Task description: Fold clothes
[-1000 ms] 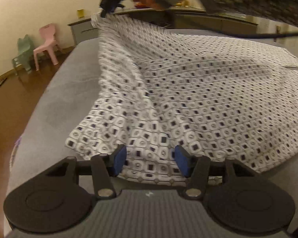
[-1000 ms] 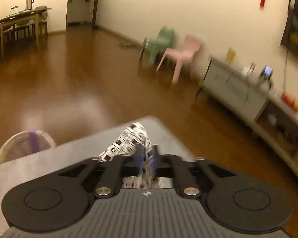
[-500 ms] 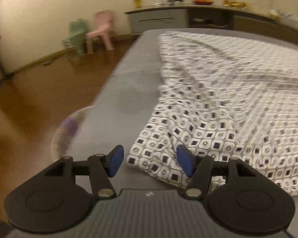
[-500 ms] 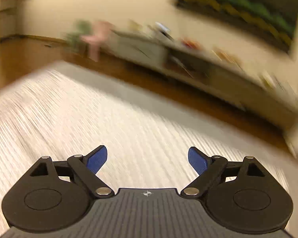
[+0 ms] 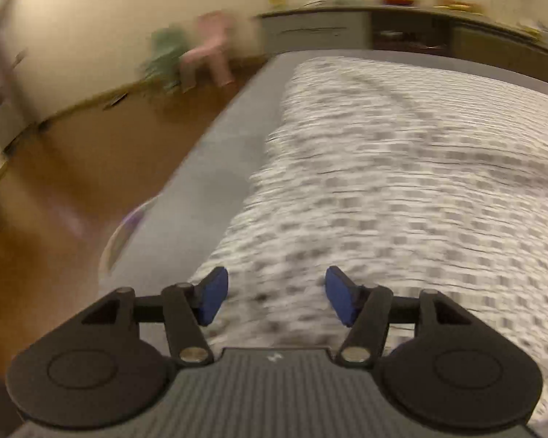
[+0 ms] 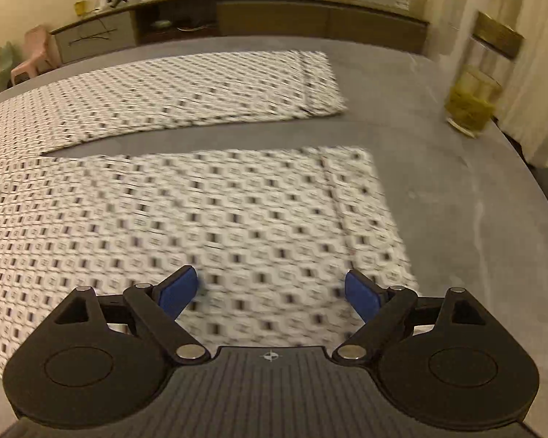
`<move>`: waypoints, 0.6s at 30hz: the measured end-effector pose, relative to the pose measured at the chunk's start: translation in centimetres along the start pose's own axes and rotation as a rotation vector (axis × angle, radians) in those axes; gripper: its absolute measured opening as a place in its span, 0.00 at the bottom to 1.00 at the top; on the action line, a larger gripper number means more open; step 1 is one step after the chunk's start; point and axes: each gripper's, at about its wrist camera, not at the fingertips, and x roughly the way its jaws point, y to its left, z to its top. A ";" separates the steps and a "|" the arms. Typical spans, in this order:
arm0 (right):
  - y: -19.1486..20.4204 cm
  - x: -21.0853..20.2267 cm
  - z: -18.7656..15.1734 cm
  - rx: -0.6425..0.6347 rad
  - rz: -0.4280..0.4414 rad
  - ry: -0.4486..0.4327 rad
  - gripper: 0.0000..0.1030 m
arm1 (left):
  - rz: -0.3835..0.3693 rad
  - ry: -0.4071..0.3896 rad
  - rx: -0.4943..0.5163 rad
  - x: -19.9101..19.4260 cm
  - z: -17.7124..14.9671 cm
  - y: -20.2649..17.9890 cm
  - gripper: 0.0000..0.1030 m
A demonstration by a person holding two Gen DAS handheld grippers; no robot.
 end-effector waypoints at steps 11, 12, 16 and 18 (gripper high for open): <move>-1.7 2.3 15.1 -0.026 0.084 -0.195 0.99 | -0.283 -0.140 -0.135 -4.3 6.5 -6.0 0.55; -2.0 4.2 17.1 -0.003 0.085 -0.195 0.99 | -0.314 -0.132 -0.132 -3.8 7.2 -7.2 0.55; -3.7 12.5 23.1 0.095 0.063 -0.154 0.99 | -0.408 -0.086 -0.118 -1.7 9.5 -11.3 0.55; -4.2 16.4 24.9 0.104 0.050 -0.132 0.99 | -0.461 -0.057 -0.117 -0.5 10.2 -12.7 0.55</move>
